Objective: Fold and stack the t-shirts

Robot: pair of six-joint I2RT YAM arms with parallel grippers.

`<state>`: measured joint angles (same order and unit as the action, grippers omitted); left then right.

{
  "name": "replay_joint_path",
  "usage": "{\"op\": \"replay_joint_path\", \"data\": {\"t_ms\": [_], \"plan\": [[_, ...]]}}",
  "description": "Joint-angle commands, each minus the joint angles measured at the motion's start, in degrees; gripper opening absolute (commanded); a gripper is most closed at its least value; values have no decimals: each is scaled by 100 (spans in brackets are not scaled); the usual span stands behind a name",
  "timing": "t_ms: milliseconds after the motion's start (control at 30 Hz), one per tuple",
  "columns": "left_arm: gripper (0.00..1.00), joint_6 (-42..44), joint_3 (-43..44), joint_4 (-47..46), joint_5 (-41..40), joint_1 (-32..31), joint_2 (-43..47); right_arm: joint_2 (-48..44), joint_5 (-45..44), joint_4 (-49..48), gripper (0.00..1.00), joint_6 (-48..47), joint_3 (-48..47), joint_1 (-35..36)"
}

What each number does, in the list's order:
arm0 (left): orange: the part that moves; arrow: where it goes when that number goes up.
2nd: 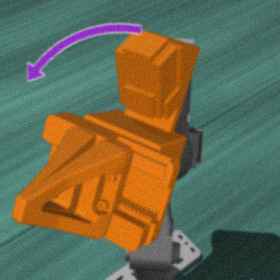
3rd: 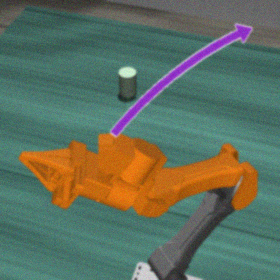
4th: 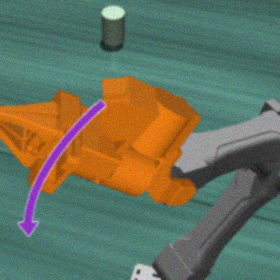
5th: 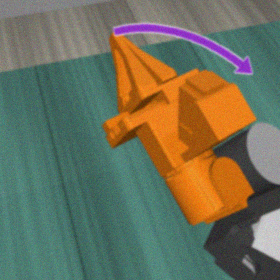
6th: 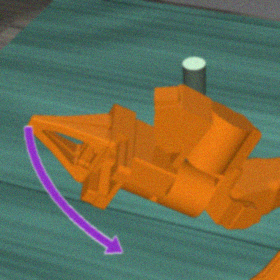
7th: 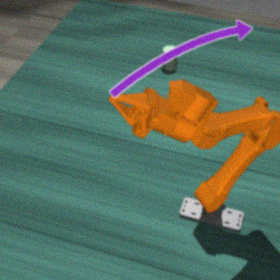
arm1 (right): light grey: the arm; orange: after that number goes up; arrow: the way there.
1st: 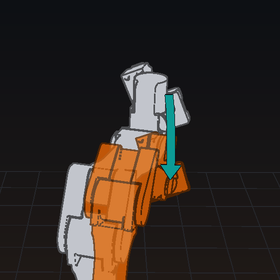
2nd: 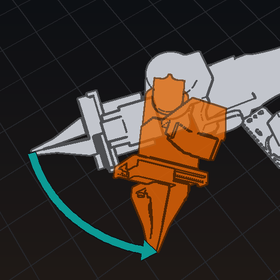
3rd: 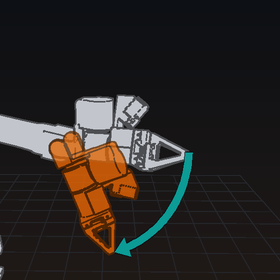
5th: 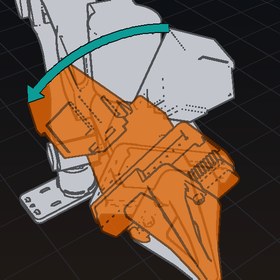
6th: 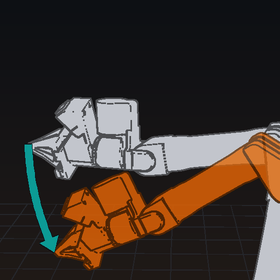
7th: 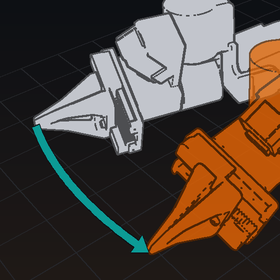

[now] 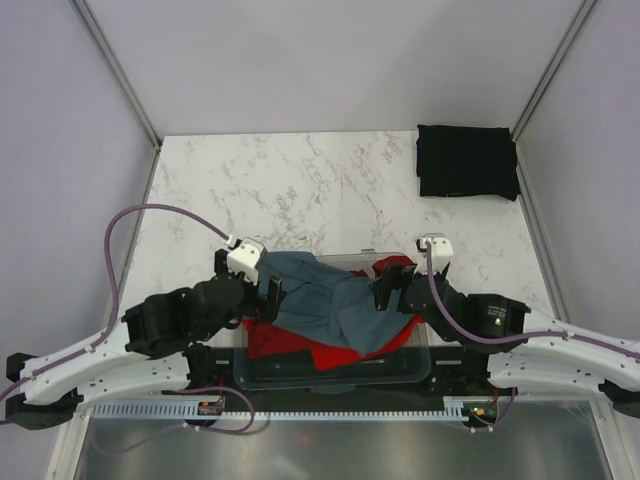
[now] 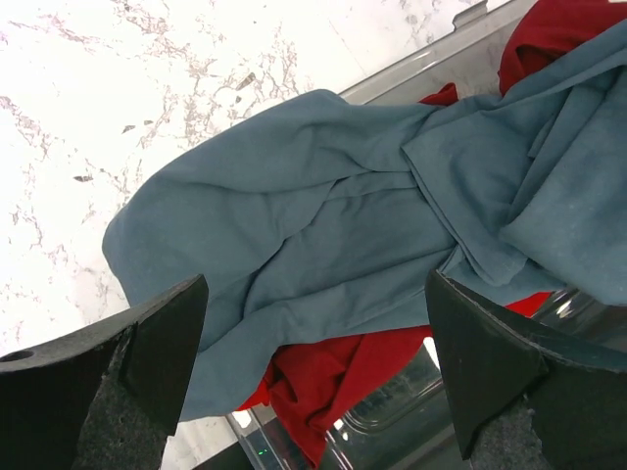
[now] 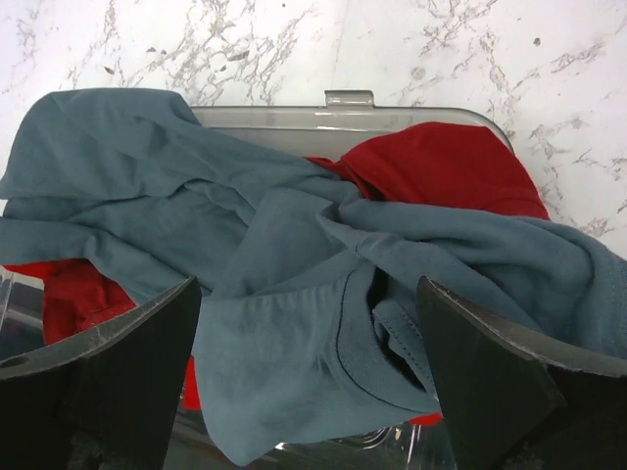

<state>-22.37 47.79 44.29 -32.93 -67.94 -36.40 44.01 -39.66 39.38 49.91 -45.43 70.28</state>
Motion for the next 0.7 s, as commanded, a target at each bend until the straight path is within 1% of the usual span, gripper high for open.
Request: {"op": "replay_joint_path", "data": {"t_ms": [0,133,233,333,367,500,567,667], "plan": [[99,-355,134,193,-232,27,265,-33,55,-150,98,-17,-106,30],[99,-522,126,492,-258,18,432,-15,108,-35,98,-122,-221,21],[98,-584,90,501,-346,18,511,134,90,79,98,-122,-291,12],[98,-646,73,519,-425,18,503,537,64,386,98,9,-449,21],[98,-663,81,536,-425,27,511,808,37,491,98,36,-580,21],[98,-672,55,563,-434,27,503,1583,-226,1333,98,282,-958,21],[97,-681,64,563,-434,27,503,1934,-331,1511,98,370,-1099,21],[96,-707,64,589,-451,18,538,2146,-315,1652,98,449,-1108,29]]}}
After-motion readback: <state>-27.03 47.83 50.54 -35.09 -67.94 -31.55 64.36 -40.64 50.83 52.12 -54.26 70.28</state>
